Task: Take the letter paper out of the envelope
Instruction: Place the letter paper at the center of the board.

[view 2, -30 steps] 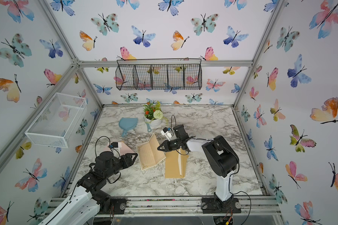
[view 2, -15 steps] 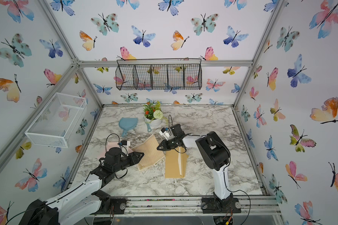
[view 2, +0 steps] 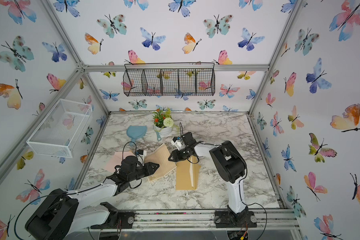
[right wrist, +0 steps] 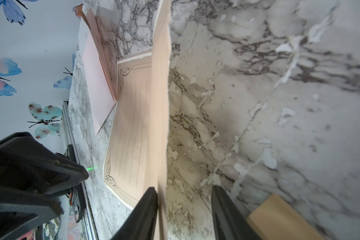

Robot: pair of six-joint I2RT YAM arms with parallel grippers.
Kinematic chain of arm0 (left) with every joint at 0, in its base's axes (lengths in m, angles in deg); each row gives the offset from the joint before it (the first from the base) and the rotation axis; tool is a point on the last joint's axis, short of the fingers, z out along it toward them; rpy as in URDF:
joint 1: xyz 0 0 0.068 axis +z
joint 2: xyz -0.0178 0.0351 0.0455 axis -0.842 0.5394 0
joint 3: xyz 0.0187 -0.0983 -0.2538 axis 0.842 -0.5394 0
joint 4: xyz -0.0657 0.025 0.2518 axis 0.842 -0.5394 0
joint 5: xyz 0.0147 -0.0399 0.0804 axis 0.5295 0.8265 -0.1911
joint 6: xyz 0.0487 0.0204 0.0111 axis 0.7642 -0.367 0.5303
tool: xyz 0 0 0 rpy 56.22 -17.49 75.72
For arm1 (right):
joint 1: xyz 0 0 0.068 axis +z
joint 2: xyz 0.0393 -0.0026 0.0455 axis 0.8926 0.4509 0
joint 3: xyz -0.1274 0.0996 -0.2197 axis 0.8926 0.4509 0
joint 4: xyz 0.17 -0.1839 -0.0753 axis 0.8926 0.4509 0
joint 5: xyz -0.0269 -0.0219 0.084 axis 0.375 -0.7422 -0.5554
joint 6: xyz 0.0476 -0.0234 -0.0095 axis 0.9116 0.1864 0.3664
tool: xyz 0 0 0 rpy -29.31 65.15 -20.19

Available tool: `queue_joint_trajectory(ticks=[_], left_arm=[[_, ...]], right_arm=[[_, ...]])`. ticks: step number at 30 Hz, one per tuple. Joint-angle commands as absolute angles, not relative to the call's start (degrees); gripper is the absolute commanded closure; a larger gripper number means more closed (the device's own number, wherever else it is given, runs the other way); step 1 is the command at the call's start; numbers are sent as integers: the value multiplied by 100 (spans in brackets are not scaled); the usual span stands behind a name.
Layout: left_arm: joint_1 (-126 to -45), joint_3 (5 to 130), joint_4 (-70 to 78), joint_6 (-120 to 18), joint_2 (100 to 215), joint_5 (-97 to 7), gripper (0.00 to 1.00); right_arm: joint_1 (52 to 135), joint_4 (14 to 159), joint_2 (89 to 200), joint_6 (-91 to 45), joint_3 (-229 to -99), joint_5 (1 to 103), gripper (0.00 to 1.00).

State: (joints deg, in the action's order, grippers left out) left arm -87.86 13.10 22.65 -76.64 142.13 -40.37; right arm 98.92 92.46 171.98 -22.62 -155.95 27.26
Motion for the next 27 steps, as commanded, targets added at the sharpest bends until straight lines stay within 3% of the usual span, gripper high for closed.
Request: queue_joint_trajectory(ticks=[1,20,27], left_arm=[[-8830,1413,2363,-7595,14283,-4122,67],[-8880,1233,2385,-7596,14243,-4209,68],[-8882,1401,2157,-7521,14153,-4218,68]], right_arm=[[9923,9472,17056,-2404,-15670,2964,53],[9923,9646,16877,-2607,-15395,3892,58],[9923,9671,16655,-2624,-15449,3881,51]])
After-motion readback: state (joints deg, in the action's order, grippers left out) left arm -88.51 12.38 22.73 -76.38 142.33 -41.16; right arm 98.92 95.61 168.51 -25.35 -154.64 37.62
